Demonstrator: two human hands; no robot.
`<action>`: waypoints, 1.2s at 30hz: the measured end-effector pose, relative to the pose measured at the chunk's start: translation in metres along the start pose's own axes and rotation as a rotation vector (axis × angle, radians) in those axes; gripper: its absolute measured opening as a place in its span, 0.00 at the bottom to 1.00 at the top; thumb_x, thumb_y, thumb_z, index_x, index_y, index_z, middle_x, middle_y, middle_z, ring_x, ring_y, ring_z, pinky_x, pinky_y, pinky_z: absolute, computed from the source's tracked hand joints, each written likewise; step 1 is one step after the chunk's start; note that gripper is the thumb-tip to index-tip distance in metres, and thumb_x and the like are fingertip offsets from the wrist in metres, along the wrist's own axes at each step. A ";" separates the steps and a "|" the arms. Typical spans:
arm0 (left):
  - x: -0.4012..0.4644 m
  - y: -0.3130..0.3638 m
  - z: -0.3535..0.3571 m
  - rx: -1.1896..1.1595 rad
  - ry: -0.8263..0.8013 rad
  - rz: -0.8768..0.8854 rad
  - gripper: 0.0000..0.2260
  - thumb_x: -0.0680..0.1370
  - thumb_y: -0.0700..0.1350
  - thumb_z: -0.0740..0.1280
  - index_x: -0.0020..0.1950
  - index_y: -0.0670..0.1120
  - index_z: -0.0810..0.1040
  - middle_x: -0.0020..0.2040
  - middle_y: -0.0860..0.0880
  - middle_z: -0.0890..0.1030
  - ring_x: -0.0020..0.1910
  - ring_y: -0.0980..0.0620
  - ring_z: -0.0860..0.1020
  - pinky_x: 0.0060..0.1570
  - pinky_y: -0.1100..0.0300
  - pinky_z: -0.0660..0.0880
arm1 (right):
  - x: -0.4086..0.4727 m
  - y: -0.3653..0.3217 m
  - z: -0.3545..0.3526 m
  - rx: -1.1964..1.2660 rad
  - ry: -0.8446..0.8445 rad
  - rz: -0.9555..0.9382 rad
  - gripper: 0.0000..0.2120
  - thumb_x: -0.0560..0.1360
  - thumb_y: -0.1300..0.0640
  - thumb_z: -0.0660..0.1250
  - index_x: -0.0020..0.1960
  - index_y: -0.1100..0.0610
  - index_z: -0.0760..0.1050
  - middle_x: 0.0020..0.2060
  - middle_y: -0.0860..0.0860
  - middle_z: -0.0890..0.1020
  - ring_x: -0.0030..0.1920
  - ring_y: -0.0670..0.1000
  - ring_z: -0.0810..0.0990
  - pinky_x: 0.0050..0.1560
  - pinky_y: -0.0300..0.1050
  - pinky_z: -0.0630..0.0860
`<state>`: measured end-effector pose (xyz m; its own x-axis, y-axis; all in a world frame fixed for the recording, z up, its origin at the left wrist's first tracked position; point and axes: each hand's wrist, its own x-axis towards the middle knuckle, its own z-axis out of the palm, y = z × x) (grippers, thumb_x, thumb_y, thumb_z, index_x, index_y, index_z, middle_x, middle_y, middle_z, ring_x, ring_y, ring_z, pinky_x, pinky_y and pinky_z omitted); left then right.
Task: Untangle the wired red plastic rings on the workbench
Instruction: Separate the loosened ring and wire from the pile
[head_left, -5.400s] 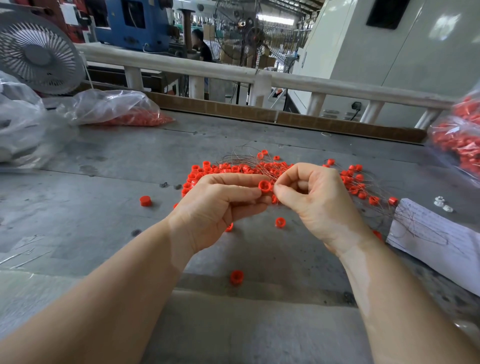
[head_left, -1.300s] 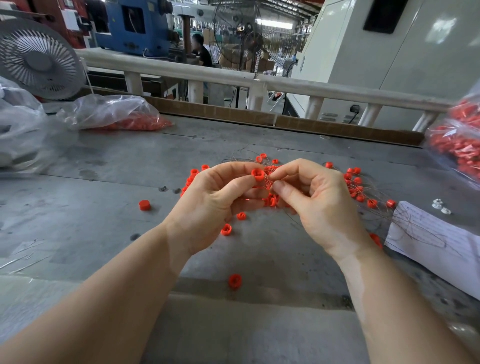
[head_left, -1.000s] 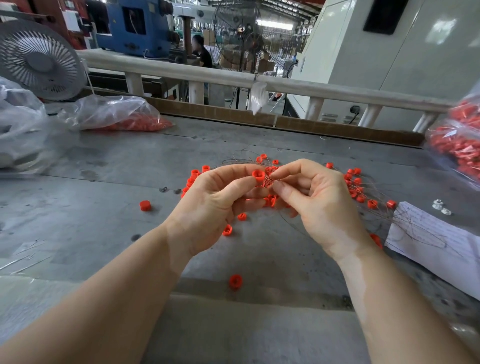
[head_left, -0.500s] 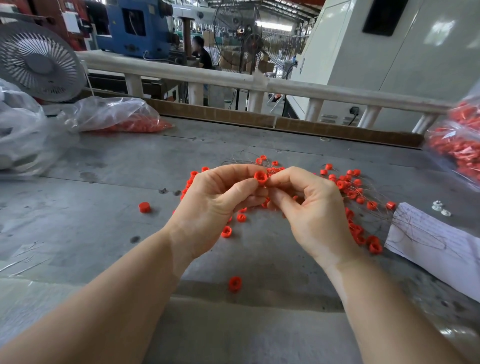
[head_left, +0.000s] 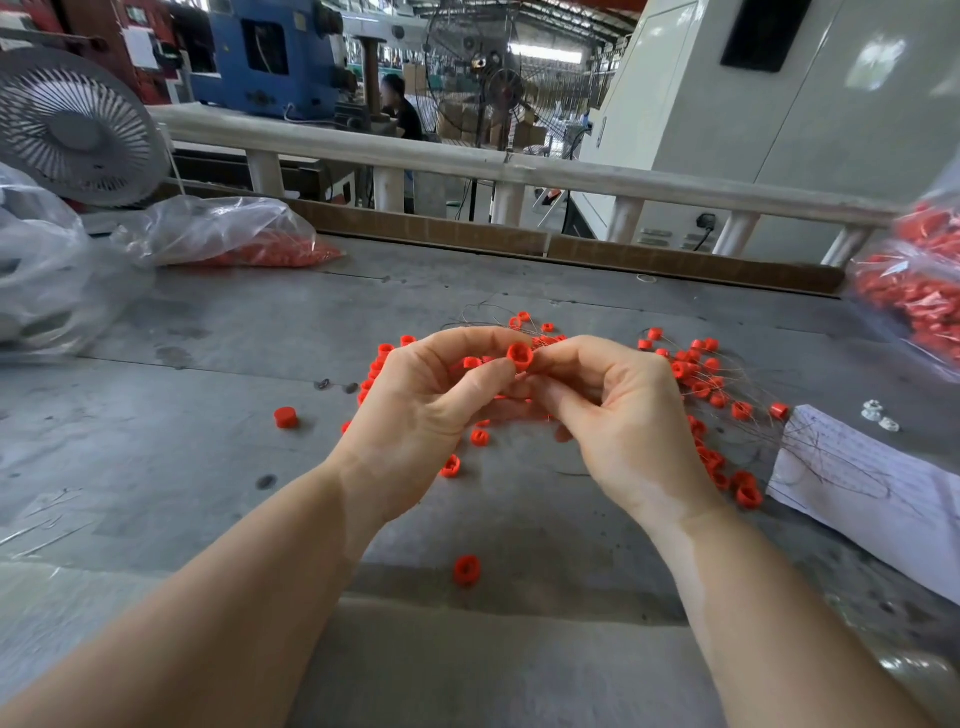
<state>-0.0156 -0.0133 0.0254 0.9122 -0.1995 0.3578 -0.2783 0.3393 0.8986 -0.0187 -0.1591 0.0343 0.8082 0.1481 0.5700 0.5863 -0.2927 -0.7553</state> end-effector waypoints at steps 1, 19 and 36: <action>0.000 0.000 0.000 0.006 0.001 -0.005 0.07 0.70 0.42 0.66 0.46 0.44 0.81 0.41 0.47 0.84 0.39 0.52 0.83 0.40 0.65 0.78 | 0.000 -0.001 0.001 0.030 -0.018 0.025 0.14 0.72 0.69 0.68 0.41 0.50 0.79 0.32 0.40 0.82 0.35 0.39 0.81 0.34 0.27 0.72; 0.000 0.001 -0.003 -0.047 -0.048 -0.002 0.07 0.72 0.43 0.67 0.45 0.49 0.84 0.43 0.46 0.85 0.41 0.53 0.83 0.41 0.64 0.78 | 0.002 -0.004 -0.001 0.232 0.007 0.157 0.08 0.70 0.68 0.70 0.40 0.56 0.77 0.30 0.47 0.83 0.28 0.42 0.80 0.27 0.27 0.69; 0.001 0.001 -0.003 -0.154 -0.028 -0.073 0.08 0.70 0.41 0.67 0.45 0.46 0.85 0.44 0.46 0.85 0.42 0.55 0.83 0.42 0.67 0.77 | 0.006 -0.001 -0.010 0.585 0.066 0.290 0.06 0.63 0.62 0.69 0.37 0.54 0.82 0.35 0.50 0.83 0.38 0.46 0.81 0.38 0.35 0.77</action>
<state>-0.0137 -0.0109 0.0262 0.9190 -0.2532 0.3021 -0.1607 0.4593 0.8737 -0.0151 -0.1674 0.0416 0.9438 0.0764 0.3217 0.2937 0.2531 -0.9218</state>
